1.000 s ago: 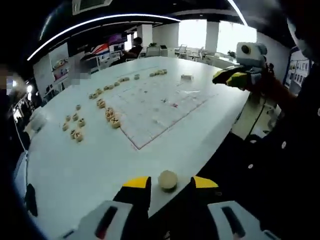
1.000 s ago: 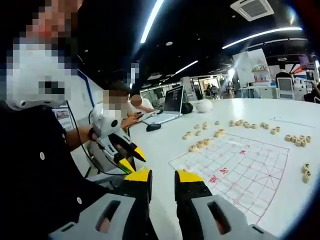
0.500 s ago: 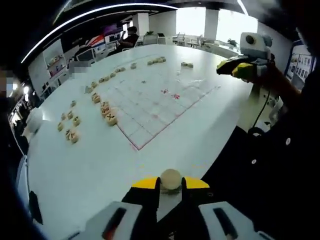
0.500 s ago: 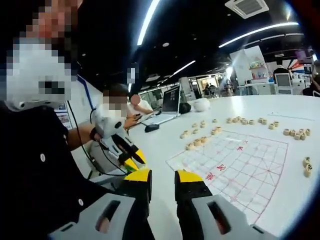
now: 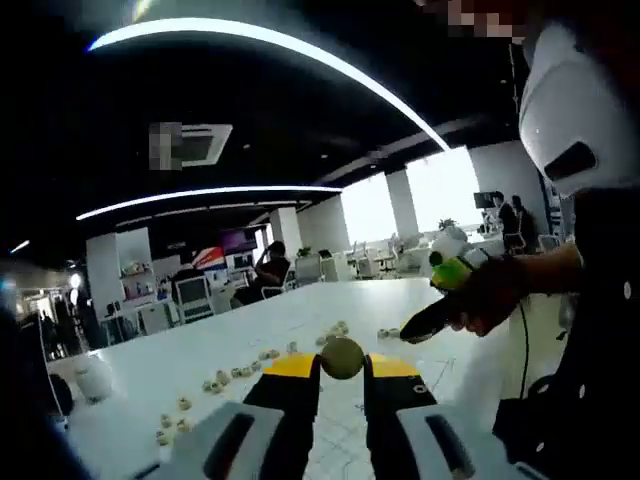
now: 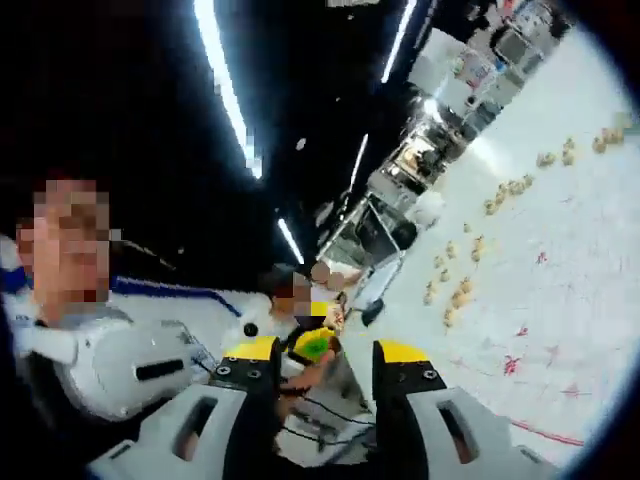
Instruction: Pick up the chess pieces one by one and place each piece onto its starting position on the chessboard, setting the pieces on their correct points until all the chess pieces are arranged in the starting layout
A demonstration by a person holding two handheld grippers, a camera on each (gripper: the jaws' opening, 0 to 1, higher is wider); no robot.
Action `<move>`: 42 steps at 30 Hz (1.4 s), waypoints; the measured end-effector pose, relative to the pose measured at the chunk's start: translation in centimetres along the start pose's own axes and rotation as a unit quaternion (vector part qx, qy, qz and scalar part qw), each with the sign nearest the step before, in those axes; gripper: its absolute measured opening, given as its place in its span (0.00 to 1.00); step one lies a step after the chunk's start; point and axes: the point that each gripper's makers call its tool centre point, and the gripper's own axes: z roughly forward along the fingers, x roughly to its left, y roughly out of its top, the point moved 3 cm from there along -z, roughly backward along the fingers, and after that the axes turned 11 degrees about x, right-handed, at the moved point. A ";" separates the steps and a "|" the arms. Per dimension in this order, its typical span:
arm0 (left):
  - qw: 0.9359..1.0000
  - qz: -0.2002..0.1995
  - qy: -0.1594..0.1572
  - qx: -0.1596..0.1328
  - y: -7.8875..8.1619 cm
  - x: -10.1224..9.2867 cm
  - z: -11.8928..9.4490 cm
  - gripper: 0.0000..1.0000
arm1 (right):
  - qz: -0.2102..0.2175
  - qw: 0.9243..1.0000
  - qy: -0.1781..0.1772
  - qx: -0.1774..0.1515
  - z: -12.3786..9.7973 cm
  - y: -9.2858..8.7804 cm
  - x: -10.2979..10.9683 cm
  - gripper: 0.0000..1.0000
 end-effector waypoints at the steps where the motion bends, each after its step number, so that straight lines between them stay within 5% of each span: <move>1: 1.000 -0.010 -0.004 -0.026 0.7 0.0 0.3 0.20 | 0.039 0.999 0.018 -0.013 0.4 0.7 -0.1 0.36; 8: 0.992 -0.016 -0.042 -0.118 3.0 -1.0 1.7 0.20 | 0.117 0.989 0.088 -0.004 3.6 0.9 0.8 0.37; 11: 0.988 -0.034 -0.061 -0.138 3.2 -0.9 2.0 0.20 | 0.162 0.979 0.125 -0.008 4.5 0.9 1.5 0.35; 18: 0.983 -0.051 -0.074 -0.158 3.0 -0.4 2.6 0.20 | 0.172 0.975 0.141 -0.011 5.8 1.0 1.7 0.28; 28: 0.985 -0.065 -0.071 -0.144 2.1 0.2 3.5 0.20 | 0.155 0.980 0.127 -0.011 5.9 1.3 0.9 0.19; 33: 0.986 -0.091 -0.080 -0.111 1.1 0.5 3.9 0.23 | 0.067 0.996 0.050 -0.005 5.3 1.8 -0.9 0.18; 37: 0.983 -0.134 -0.098 -0.084 0.3 0.7 4.1 0.28 | -0.006 1.000 -0.003 0.012 4.7 2.2 -1.7 0.18; 40: 0.976 -0.172 -0.111 -0.076 -0.2 1.0 4.1 0.28 | -0.099 0.992 -0.070 0.039 4.2 2.4 -2.6 0.18; 42: 0.974 -0.187 -0.114 -0.065 -0.6 1.5 4.1 0.28 | -0.180 0.974 -0.121 0.066 3.9 2.4 -3.0 0.18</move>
